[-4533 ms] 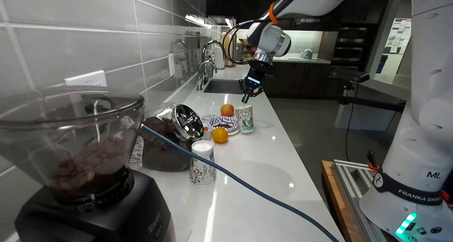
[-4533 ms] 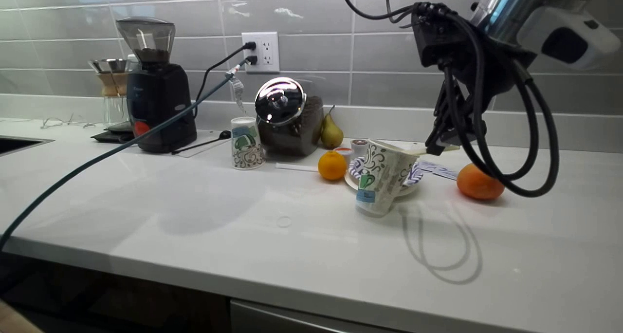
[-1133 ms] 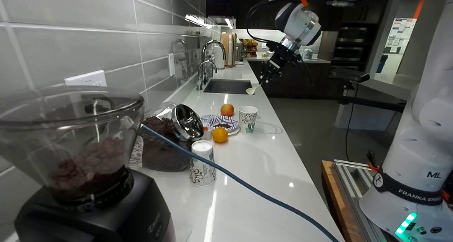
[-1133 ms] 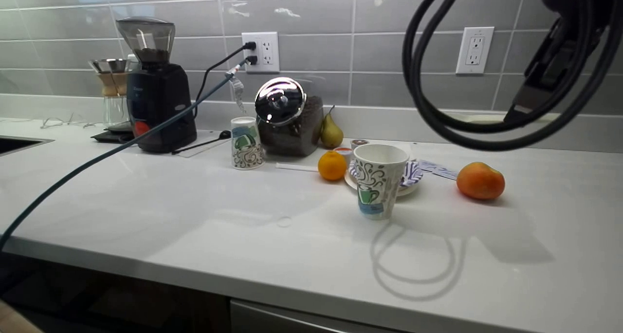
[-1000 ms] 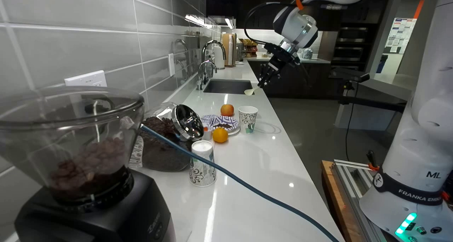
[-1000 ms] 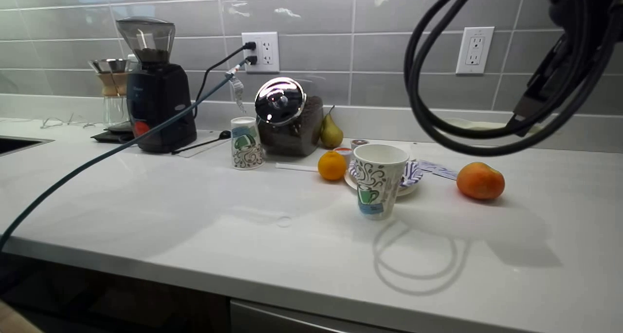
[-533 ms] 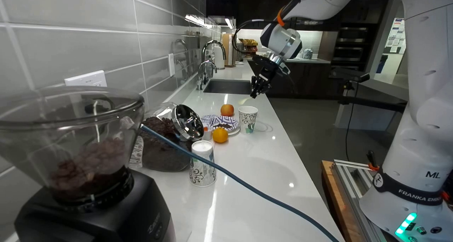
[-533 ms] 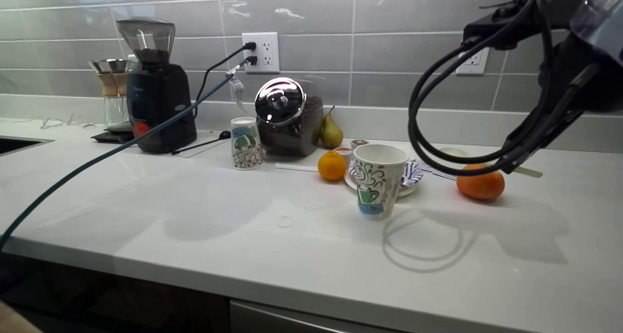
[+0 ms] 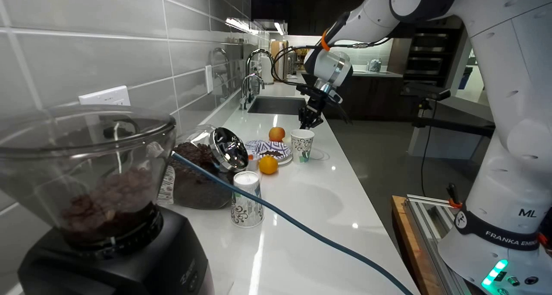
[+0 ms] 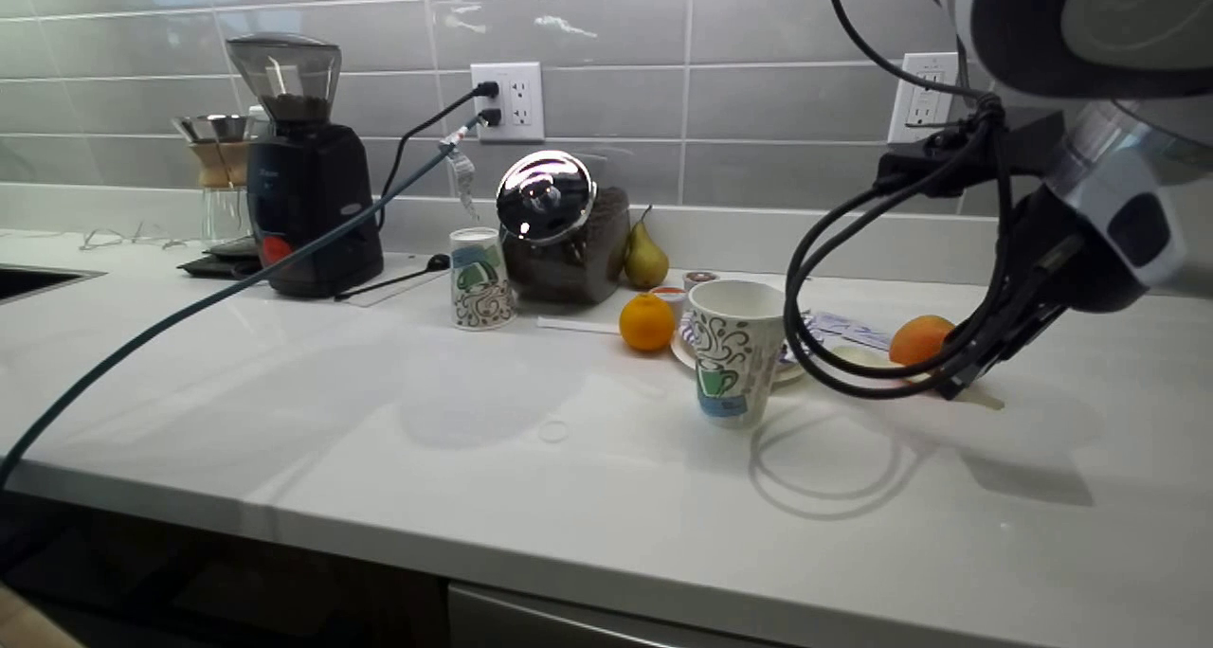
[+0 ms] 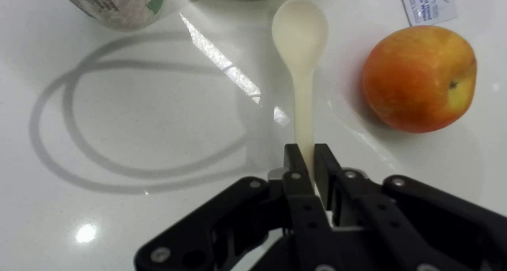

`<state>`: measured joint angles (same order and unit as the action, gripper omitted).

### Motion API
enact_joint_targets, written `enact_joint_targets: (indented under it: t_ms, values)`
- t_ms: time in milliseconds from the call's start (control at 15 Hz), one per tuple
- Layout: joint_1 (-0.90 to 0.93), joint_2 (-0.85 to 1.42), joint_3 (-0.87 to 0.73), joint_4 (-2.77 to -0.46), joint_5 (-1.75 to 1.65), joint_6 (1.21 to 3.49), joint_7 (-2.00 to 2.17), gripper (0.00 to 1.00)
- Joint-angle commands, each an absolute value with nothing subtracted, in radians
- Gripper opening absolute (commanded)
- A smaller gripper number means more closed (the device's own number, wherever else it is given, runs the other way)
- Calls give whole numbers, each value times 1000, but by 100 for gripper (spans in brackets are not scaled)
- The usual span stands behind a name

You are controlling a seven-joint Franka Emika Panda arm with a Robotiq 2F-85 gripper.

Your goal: Pick up the spoon from the counter and scoop some of the contents in the bowl, then pour them in the cup

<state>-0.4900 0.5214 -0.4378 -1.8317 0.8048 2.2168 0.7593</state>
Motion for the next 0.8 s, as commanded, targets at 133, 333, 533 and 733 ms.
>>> enact_joint_targets:
  t_ms: [133, 333, 533, 733]
  values:
    - [-506, 605, -415, -1757, 772, 2188, 795, 3]
    - [-494, 572, -430, -1771, 748, 2201, 787, 44]
    - [-464, 481, -467, -1832, 647, 2241, 757, 66]
    - [-427, 344, -499, -1909, 483, 2315, 714, 86]
